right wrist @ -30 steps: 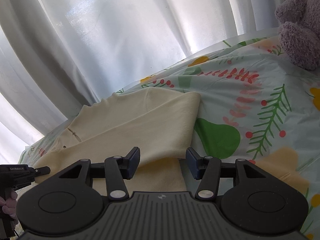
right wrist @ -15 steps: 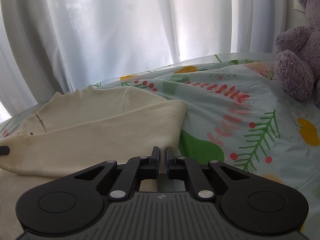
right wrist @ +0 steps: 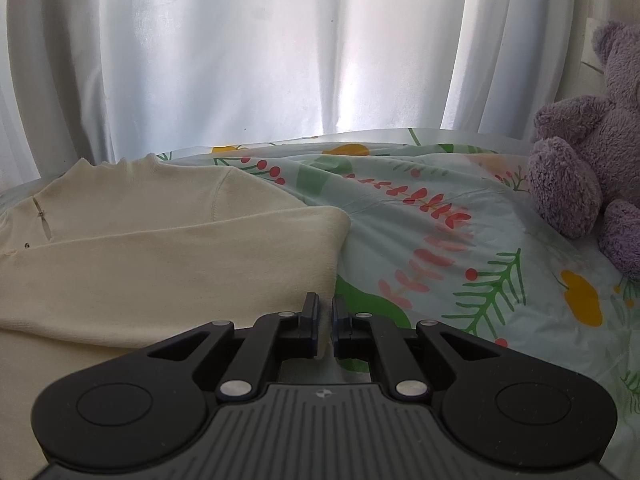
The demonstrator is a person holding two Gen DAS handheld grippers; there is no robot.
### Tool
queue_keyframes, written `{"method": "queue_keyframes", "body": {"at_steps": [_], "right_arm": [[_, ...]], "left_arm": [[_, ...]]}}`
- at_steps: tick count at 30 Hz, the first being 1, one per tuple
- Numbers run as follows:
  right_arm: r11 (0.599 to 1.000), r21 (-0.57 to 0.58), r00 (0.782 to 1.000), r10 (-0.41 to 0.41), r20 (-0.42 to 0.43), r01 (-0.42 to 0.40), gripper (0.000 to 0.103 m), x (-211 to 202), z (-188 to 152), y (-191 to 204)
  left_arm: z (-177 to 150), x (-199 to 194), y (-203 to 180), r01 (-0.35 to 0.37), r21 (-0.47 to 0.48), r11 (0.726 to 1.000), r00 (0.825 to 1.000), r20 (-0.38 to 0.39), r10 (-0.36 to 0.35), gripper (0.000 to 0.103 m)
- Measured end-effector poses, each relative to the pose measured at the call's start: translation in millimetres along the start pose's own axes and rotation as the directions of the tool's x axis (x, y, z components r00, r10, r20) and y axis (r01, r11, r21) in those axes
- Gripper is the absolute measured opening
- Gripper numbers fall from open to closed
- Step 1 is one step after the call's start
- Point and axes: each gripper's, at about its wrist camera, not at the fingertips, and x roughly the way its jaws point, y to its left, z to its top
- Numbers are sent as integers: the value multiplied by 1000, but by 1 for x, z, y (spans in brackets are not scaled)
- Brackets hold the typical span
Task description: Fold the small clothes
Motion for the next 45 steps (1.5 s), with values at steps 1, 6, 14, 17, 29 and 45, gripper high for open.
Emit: {"method": "queue_keyframes", "body": {"at_steps": [1, 6, 14, 17, 29, 45], "right_arm": [[1000, -2, 1000, 3, -1, -3, 6, 0, 0, 0], [998, -53, 999, -37, 35, 39, 6, -13, 2, -1], [983, -133, 985, 143, 96, -130, 28, -26, 11, 29], [960, -218, 979, 194, 61, -176, 26, -11, 7, 56], [977, -196, 995, 94, 13, -90, 21, 7, 4, 45], [887, 194, 889, 444, -110, -419, 75, -40, -37, 20]], "left_arm": [[0, 0, -1, -27, 2, 1000, 1000, -2, 27, 7], [1, -17, -1, -173, -4, 985, 983, 56, 173, 12], [-16, -4, -50, -59, 76, 995, 998, 36, 56, 27], [-33, 11, -65, -59, 124, 991, 998, 16, 57, 29], [-30, -31, -12, 26, -131, 991, 996, 93, -14, 64], [-112, -203, 240, -115, -850, 514, 875, 158, 457, 60]]}}
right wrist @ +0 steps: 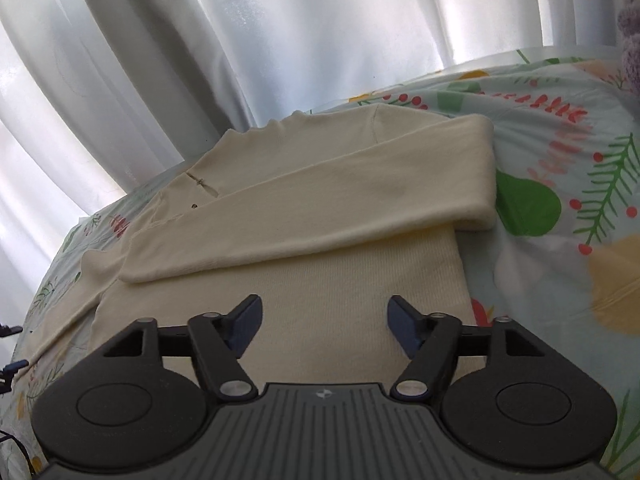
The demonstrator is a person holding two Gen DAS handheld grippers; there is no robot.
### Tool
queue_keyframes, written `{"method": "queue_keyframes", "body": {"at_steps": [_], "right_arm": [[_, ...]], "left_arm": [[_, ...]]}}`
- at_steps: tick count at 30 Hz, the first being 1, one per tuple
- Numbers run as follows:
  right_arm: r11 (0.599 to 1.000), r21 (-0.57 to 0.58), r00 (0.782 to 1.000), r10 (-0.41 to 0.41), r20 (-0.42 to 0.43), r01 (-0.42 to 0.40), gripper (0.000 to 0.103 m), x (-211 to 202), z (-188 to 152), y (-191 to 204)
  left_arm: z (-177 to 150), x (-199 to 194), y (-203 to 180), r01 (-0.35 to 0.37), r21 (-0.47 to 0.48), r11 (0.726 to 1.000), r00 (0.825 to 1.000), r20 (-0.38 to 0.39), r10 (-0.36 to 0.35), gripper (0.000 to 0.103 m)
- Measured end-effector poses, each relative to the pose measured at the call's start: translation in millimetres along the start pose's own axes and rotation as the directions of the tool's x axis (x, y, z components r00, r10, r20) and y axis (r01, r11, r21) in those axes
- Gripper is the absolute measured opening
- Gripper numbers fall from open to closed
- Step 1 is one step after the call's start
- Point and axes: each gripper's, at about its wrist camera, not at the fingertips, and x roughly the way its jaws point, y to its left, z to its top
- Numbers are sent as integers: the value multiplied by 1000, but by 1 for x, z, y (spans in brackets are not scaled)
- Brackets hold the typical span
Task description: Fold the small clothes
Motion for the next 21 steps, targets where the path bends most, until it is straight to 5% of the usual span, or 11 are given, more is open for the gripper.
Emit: {"method": "queue_keyframes", "body": {"at_steps": [7, 11, 15, 21], "right_arm": [[992, 127, 1000, 29, -2, -29, 99, 0, -2, -4], [991, 131, 1000, 9, 23, -12, 99, -1, -6, 1], [983, 179, 999, 20, 45, -27, 99, -4, -8, -3], [987, 160, 1000, 4, 12, -6, 97, -6, -9, 1]], "left_arm": [[27, 9, 36, -4, -92, 996, 1000, 30, 7, 51], [39, 14, 46, 22, -137, 990, 998, 57, -15, 44], [48, 23, 56, 23, -185, 983, 998, 56, -12, 13], [45, 24, 61, 77, -185, 980, 995, 83, -63, 8]]}}
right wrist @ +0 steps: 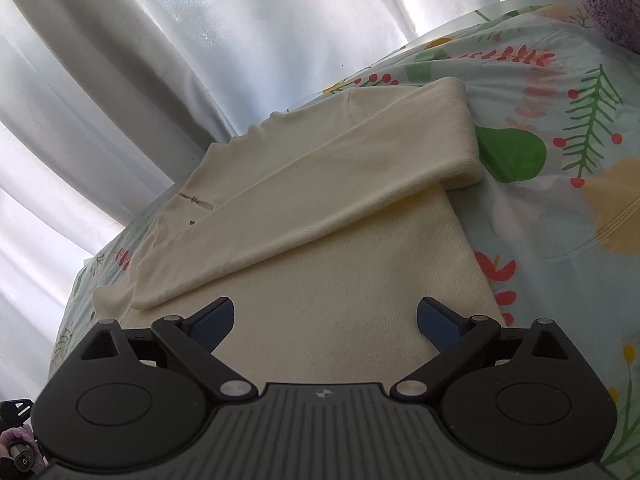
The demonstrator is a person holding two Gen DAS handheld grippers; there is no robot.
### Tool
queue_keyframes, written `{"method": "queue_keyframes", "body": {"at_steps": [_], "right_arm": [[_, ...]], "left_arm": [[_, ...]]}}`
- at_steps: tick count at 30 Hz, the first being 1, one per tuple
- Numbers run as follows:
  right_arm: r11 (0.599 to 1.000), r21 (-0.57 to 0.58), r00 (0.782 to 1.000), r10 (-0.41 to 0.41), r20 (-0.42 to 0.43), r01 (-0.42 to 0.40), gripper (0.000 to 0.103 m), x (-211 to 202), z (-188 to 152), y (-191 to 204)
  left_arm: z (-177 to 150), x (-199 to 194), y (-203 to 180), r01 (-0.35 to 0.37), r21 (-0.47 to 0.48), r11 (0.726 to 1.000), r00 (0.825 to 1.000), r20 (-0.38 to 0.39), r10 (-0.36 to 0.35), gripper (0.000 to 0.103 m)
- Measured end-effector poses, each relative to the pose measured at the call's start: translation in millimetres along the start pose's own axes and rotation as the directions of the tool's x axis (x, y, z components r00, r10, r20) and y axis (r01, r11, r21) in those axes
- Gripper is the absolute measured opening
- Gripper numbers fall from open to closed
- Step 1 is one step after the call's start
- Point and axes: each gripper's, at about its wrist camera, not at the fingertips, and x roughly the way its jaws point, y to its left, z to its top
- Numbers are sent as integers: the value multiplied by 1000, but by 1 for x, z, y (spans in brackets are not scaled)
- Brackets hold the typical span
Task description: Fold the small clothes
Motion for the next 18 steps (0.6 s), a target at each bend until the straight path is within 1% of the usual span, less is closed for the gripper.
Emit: {"method": "queue_keyframes", "body": {"at_steps": [1, 2, 3, 4, 5, 6, 7, 8, 9, 11, 13, 14, 15, 16, 17, 18], "right_arm": [[1000, -7, 1000, -14, 3, 14, 94, 0, -1, 1], [999, -12, 1000, -29, 9, 29, 88, -1, -1, 2], [999, -14, 999, -42, 14, 42, 82, -2, -2, 3], [999, -12, 999, -52, 17, 52, 78, -2, -2, 2], [998, -3, 998, -60, 17, 60, 74, -3, -1, 1], [998, 3, 998, -63, 14, 63, 68, -4, 0, 0], [998, 7, 998, -65, 13, 65, 64, -5, 1, -1], [998, 11, 998, -64, 10, 64, 57, -6, 2, -3], [998, 15, 998, -63, 7, 63, 53, -6, 2, -4], [998, 20, 998, -64, 10, 64, 52, -8, 2, -6], [998, 7, 998, -69, 11, 69, 49, -10, 1, -5], [997, -7, 997, -74, 18, 74, 47, -11, 0, -3], [997, -23, 997, -78, 24, 79, 47, -13, 0, -1], [995, -44, 996, -88, 26, 89, 47, -13, 0, 2], [993, -62, 995, -97, 29, 99, 47, -14, 0, 5], [992, -76, 994, -102, 34, 105, 47, -15, 0, 7]], "left_arm": [[-2, -3, -5, 15, 35, 999, 1000, 13, -15, 8], [-5, -9, -14, 30, 80, 996, 999, 23, -32, 8], [-8, -14, -24, 51, 129, 990, 998, 29, -56, 8], [-12, -21, -37, 84, 177, 981, 996, 27, -90, 7], [-17, -28, -52, 129, 231, 964, 990, 19, -137, 7], [-24, -37, -69, 175, 287, 942, 983, 10, -185, 7], [-32, -46, -87, 220, 342, 913, 972, -2, -233, 7], [-42, -55, -106, 269, 400, 876, 959, -26, -282, 7], [-54, -63, -124, 318, 452, 834, 943, -55, -329, 7], [-86, -80, -163, 419, 550, 722, 898, -135, -418, 7], [-124, -91, -197, 517, 609, 602, 842, -234, -486, 8], [-142, -94, -210, 558, 623, 549, 815, -284, -506, 8], [-169, -97, -222, 602, 634, 485, 782, -346, -518, 8], [-192, -96, -232, 637, 634, 438, 755, -401, -519, 8], [-212, -93, -239, 665, 631, 399, 733, -450, -510, 9], [-238, -88, -246, 690, 630, 357, 713, -508, -483, 11]]}}
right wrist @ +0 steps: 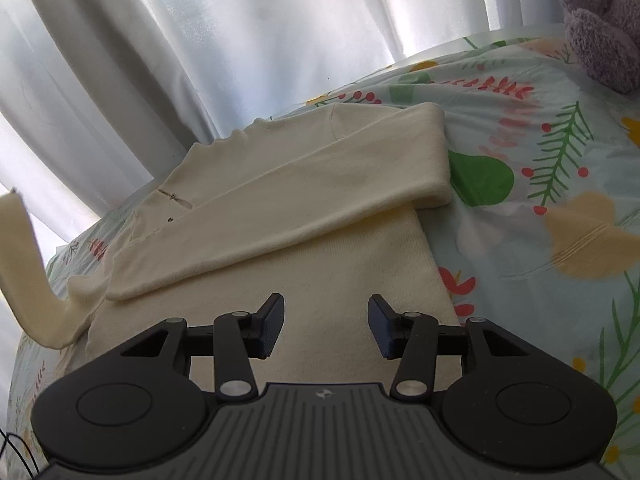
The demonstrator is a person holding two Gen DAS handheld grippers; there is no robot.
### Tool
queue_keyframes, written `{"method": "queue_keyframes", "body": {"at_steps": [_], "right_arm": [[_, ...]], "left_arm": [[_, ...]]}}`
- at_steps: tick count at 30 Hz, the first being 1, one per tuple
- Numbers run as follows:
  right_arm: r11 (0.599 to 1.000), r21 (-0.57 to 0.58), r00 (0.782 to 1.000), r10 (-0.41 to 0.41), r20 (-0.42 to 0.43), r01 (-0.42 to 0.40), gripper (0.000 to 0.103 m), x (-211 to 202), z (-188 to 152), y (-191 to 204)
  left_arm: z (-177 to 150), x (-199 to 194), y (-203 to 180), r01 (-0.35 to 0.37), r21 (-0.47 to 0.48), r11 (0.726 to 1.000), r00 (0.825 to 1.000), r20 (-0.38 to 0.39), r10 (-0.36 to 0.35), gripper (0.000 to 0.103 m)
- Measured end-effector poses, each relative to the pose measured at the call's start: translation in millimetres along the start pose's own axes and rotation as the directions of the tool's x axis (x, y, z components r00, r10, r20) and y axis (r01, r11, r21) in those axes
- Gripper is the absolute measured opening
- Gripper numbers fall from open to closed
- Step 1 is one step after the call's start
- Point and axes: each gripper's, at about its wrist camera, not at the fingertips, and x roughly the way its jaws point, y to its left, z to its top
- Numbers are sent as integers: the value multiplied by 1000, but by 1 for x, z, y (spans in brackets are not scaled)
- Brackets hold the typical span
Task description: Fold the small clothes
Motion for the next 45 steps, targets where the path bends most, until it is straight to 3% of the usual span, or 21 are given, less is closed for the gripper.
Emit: {"method": "queue_keyframes", "body": {"at_steps": [2, 5, 12, 17, 22, 28, 34, 37, 41, 45], "right_arm": [[1000, -24, 1000, -18, -1, 18, 47, -1, 2, 3], [999, -35, 1000, -26, -1, 26, 47, 0, 4, 3], [993, -99, 998, 67, 23, -64, 47, 7, 21, 21], [974, -79, 977, 209, -41, -212, 47, 40, 44, 39], [964, -165, 976, 197, -93, -210, 47, 75, 54, 69], [968, -111, 968, 211, -139, -227, 46, 102, 63, 73], [968, -134, 969, 193, -154, -214, 29, 113, 64, 84], [963, -155, 968, 193, -162, -218, 11, 117, 64, 90], [952, -235, 981, 184, -69, -195, 8, 102, 65, 100], [975, -211, 978, 106, 178, -67, 8, 54, 83, 87]], "left_arm": [[-24, 32, -21, 39, 40, 998, 993, -109, -35, 20], [-62, 63, -33, 27, 61, 998, 967, -255, -10, 24], [-98, 56, 4, -131, 39, 991, 930, -341, 136, 32], [-107, 45, 26, -207, 6, 978, 911, -364, 195, 33], [-107, 39, 37, -245, -13, 970, 901, -371, 222, 33], [-108, 42, 39, -261, 7, 965, 892, -381, 244, 35], [-111, 43, 44, -275, 2, 962, 884, -392, 254, 35], [-111, 44, 46, -283, 1, 959, 881, -396, 260, 35], [-109, 47, 49, -302, 9, 953, 873, -400, 280, 36], [-103, 49, 56, -340, 7, 940, 865, -391, 316, 35]]}}
